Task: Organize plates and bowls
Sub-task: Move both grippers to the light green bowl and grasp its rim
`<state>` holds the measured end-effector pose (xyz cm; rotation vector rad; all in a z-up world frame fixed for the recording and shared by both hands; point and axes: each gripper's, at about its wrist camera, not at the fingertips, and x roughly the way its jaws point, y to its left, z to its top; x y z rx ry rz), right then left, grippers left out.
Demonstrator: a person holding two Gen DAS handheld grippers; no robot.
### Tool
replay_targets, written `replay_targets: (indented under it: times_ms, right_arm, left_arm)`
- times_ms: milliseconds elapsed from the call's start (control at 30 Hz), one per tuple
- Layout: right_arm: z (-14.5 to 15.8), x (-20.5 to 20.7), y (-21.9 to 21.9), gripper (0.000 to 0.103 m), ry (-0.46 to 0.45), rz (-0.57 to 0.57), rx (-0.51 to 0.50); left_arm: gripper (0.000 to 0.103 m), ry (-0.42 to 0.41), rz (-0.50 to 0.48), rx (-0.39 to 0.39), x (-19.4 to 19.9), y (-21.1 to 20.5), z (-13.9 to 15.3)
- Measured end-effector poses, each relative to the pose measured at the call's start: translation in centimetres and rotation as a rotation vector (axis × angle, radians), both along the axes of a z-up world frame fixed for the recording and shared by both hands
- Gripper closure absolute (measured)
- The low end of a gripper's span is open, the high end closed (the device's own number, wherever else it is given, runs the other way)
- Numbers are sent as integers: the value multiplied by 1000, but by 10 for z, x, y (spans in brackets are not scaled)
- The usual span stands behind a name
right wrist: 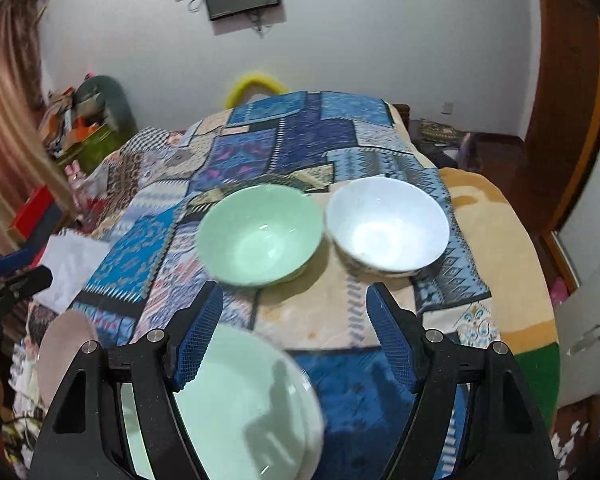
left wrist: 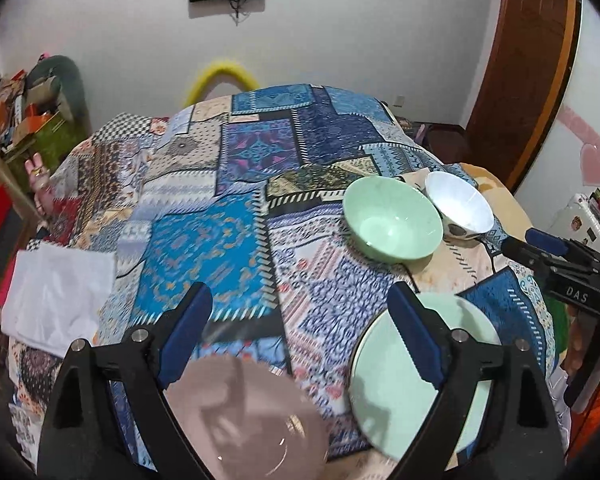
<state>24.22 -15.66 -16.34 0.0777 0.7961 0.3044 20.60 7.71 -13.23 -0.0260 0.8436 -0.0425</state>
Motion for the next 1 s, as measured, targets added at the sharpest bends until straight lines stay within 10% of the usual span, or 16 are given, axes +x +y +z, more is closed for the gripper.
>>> replay_targets:
  times_ms: [200,467,1000]
  right_arm:
    - [-18,36,-2,34,44,-21,17]
    - [-54,71,14,68,170,40,56]
    - [-79,92,38,82,235,131,31]
  left_arm:
    - [13,41,-31,-28,41,-14,-15]
    - [13,107,-32,-42,86,-17,-47]
    - [23,151,-30,-12,129,-23,-86]
